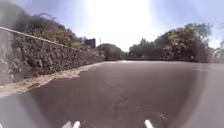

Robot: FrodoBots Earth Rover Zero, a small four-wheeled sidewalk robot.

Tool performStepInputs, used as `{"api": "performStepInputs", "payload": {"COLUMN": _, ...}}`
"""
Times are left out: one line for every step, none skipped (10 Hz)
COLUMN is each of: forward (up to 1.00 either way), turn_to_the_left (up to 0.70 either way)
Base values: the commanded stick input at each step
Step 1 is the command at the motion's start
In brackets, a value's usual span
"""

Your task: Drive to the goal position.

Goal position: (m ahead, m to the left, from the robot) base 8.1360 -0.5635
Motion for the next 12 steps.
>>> {"api": "performStepInputs", "payload": {"forward": 0.7, "turn_to_the_left": 0.0}}
{"api": "performStepInputs", "payload": {"forward": 0.7, "turn_to_the_left": 0.0}}
{"api": "performStepInputs", "payload": {"forward": 0.7, "turn_to_the_left": 0.0}}
{"api": "performStepInputs", "payload": {"forward": 0.7, "turn_to_the_left": 0.0}}
{"api": "performStepInputs", "payload": {"forward": 0.7, "turn_to_the_left": 0.0}}
{"api": "performStepInputs", "payload": {"forward": 0.7, "turn_to_the_left": 0.0}}
{"api": "performStepInputs", "payload": {"forward": 0.7, "turn_to_the_left": 0.0}}
{"api": "performStepInputs", "payload": {"forward": 0.7, "turn_to_the_left": 0.0}}
{"api": "performStepInputs", "payload": {"forward": 0.7, "turn_to_the_left": 0.0}}
{"api": "performStepInputs", "payload": {"forward": 0.7, "turn_to_the_left": 0.0}}
{"api": "performStepInputs", "payload": {"forward": 0.7, "turn_to_the_left": 0.0}}
{"api": "performStepInputs", "payload": {"forward": 0.7, "turn_to_the_left": 0.0}}
